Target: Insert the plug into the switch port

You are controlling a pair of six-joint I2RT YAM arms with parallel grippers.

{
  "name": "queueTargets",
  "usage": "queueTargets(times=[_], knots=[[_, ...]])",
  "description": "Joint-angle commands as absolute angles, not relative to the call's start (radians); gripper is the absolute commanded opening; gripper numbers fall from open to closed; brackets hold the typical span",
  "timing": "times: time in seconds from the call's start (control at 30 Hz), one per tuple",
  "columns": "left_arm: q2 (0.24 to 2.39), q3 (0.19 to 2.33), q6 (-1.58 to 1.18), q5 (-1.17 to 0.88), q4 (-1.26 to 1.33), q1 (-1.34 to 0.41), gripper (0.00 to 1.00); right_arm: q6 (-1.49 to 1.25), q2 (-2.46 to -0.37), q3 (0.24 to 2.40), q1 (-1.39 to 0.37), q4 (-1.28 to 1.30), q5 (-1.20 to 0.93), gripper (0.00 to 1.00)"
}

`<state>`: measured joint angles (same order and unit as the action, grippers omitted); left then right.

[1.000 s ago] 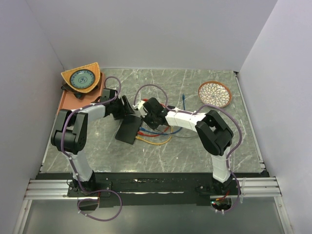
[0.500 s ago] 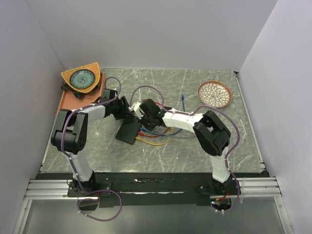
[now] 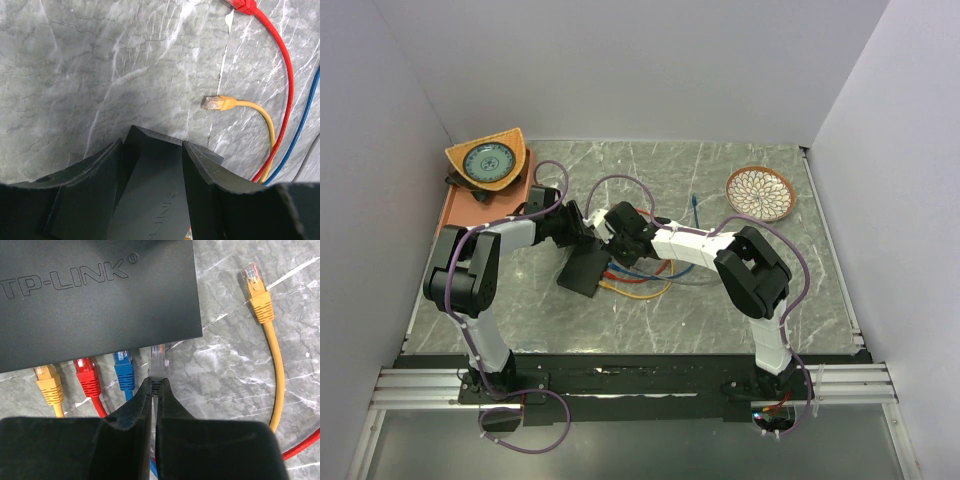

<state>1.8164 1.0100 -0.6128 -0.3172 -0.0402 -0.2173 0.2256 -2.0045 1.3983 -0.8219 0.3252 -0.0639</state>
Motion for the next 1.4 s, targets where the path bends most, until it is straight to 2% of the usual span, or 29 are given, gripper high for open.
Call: queueTargets(times=[0.0, 0.7, 0.97, 1.03, 1.07, 1.1, 1.2, 1.23, 1.37], knots=[[1.793, 0.991, -0.607, -0.351, -0.051, -0.227, 0.56, 0.215, -2.013, 1.459, -0.830, 0.282, -0.052, 0.00], [1.787, 0.985, -0.603, -0.377, -0.035, -0.227, 0.56, 0.235, -2.028, 1.465, -0.839, 0.264, -0.035, 0.00], [1.786, 0.986, -0.606, -0.370, -0.037, -0.227, 0.56, 0.215, -1.962, 1.416, -0.841, 0.249, -0.014, 0.00], [1.786, 0.988, -0.606, -0.370, -0.038, -0.227, 0.56, 0.210, -1.957, 1.408, -0.841, 0.255, -0.012, 0.13], [1.789, 0.989, -0.606, -0.368, -0.041, -0.227, 0.56, 0.209, -1.956, 1.405, -0.841, 0.256, -0.011, 0.13], [1.789, 0.991, -0.606, -0.367, -0.041, -0.227, 0.56, 0.209, -1.956, 1.401, -0.841, 0.256, -0.011, 0.19], [1.790, 0.989, -0.606, -0.365, -0.043, -0.227, 0.56, 0.206, -1.951, 1.382, -0.841, 0.255, -0.008, 0.43], [1.790, 0.988, -0.606, -0.365, -0.043, -0.229, 0.56, 0.203, -1.953, 1.376, -0.839, 0.258, -0.006, 0.47], [1.793, 0.988, -0.604, -0.365, -0.043, -0.227, 0.56, 0.198, -1.953, 1.362, -0.841, 0.256, -0.003, 0.50]])
